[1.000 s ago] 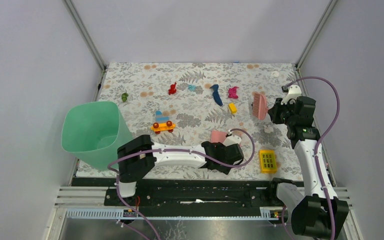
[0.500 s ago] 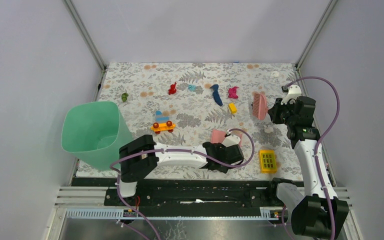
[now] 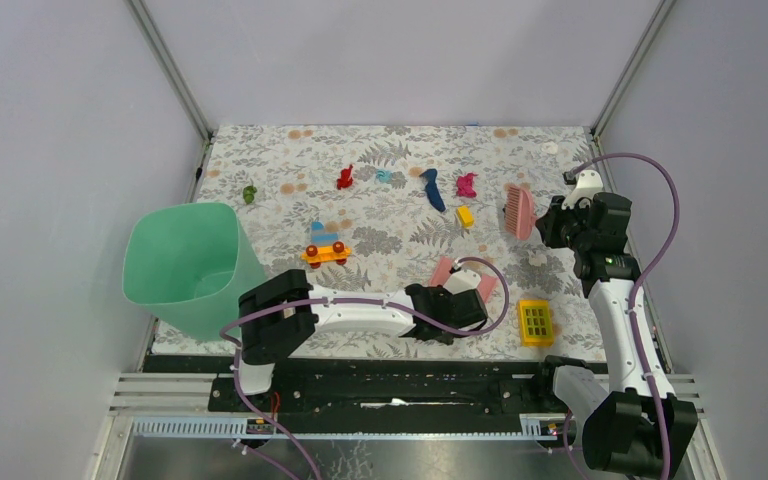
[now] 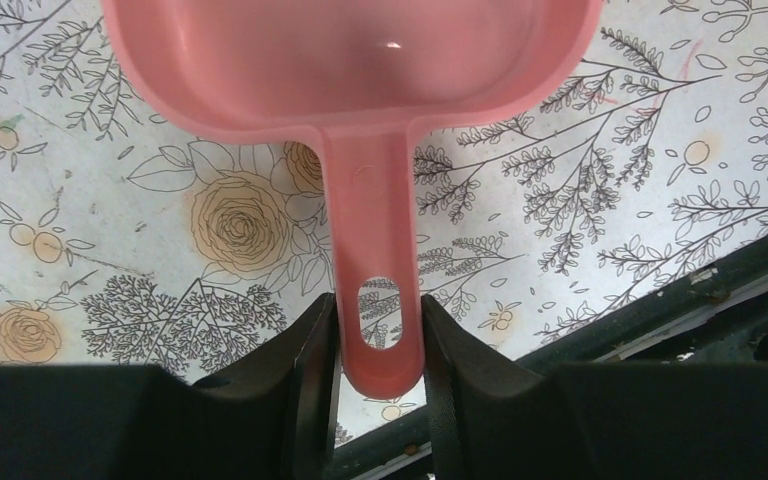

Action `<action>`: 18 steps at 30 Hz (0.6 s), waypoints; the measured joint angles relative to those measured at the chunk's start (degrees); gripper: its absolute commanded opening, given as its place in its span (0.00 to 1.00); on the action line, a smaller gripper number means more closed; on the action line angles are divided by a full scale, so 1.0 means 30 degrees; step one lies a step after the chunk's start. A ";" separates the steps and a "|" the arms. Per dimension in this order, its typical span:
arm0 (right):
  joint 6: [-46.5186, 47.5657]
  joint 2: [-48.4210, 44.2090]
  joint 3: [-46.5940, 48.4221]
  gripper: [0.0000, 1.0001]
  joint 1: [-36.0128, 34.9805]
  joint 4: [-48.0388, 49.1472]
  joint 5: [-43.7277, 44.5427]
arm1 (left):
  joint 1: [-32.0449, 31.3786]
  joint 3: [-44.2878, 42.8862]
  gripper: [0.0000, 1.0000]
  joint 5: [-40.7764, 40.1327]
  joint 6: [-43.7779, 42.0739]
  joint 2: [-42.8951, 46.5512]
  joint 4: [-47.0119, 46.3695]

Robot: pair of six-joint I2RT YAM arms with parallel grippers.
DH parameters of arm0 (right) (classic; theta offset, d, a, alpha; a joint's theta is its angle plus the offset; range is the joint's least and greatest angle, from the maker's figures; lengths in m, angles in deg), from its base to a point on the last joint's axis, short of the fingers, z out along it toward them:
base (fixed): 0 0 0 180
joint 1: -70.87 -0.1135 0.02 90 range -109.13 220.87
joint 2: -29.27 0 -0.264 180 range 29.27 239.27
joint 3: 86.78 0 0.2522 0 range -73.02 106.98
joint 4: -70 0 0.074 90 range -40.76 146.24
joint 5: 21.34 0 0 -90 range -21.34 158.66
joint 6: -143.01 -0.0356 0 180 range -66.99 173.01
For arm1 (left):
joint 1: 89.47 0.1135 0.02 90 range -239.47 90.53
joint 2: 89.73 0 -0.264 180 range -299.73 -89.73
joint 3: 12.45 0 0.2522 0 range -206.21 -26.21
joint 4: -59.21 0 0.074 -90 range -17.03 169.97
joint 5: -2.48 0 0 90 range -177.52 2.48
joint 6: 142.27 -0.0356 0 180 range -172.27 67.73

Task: Sweep away the paper scraps from the table

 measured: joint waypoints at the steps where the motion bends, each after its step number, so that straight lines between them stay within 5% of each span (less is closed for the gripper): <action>1: 0.0000 0.0000 0.0000 0.00 0.0000 0.0000 0.0000 | 0.0000 0.0000 0.29 -0.0102 -0.0022 0.0000 0.0007; 11: 0.0000 0.0000 0.0000 0.00 0.0000 0.0000 -0.0138 | 0.0109 -0.0233 0.15 -0.1392 -0.0510 0.0036 0.1479; 15: 0.0000 -0.0007 0.0000 0.00 0.0000 0.0000 -0.0168 | 0.0517 -0.0189 0.00 -0.1763 -0.1166 0.0729 0.2404; 18: 0.0000 -0.0007 0.0000 0.00 0.0000 0.0000 -0.0299 | 0.1253 0.0189 0.00 -0.1800 -0.1705 0.2106 0.2674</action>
